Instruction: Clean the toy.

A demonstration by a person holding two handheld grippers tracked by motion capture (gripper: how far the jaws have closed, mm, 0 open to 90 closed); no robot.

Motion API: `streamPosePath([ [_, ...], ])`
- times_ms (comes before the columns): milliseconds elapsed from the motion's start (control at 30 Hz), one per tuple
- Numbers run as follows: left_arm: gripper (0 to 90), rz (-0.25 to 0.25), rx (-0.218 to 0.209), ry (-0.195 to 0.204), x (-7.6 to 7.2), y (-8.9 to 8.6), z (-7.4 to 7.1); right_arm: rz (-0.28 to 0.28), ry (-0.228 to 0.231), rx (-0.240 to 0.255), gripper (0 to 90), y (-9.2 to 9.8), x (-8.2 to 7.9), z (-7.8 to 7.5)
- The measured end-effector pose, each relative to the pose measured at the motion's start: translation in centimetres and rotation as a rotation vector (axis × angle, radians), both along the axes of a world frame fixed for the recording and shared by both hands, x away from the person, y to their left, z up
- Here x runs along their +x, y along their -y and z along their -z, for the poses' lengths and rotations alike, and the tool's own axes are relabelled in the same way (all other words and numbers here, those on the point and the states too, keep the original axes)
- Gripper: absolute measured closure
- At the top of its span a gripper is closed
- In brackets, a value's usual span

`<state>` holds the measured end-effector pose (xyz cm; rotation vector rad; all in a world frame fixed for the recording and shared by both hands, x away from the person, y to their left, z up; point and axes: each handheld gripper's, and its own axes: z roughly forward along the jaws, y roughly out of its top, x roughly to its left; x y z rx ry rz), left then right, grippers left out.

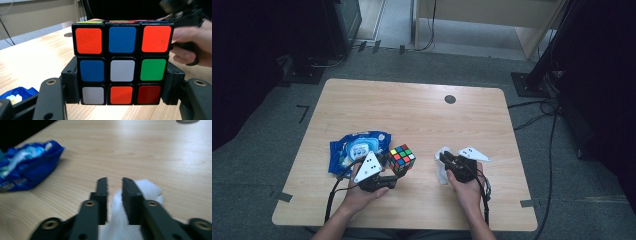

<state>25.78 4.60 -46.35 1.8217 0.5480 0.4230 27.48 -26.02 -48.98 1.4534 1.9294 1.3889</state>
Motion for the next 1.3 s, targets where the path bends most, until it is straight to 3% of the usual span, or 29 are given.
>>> streamPosePath([
  [200,34.3,-0.029,0.004,-0.007,0.2,0.0,0.1,-0.146,0.086,0.172,40.8,-2.0,-2.0,-4.3],
  [300,34.3,-0.042,0.013,-0.004,0.2,0.1,0.2,-0.226,0.08,0.219,30.7,-3.7,-2.9,-5.7],
  [433,34.3,-0.046,0.036,0.008,0.0,0.6,0.4,-0.272,0.037,0.266,22.9,-5.5,-3.4,-6.4],
  [500,34.3,-0.04,0.05,0.017,-0.2,0.9,0.5,-0.281,0.018,0.264,19.8,-6.3,-3.5,-6.4],
  [733,34.3,-0.012,0.073,0.047,-0.8,1.9,0.5,-0.237,-0.013,0.179,18.1,-8.1,-3.3,-5.5],
  [867,34.3,-0.013,0.085,0.057,-1.0,2.2,0.4,-0.211,0.013,0.157,32.3,-8.4,-3.5,-5.5],
  [1000,34.2,-0.016,0.09,0.057,-1.0,2.2,0.4,-0.196,0.068,0.083,34.4,-8.8,-4.1,-5.8],
  [1100,34.1,-0.023,0.102,0.052,-1.0,2.4,0.3,-0.193,0.114,0.004,34.5,-9.3,-4.4,-5.9],
  [1200,33.6,-0.038,0.111,0.059,-1.1,2.6,0.3,-0.187,0.183,-0.128,34.6,-10.2,-5.1,-6.1],
  [1300,30.9,-0.062,0.129,0.089,-1.4,3.0,0.0,-0.183,0.202,-0.196,34.5,-10.8,-5.4,-6.1],
])
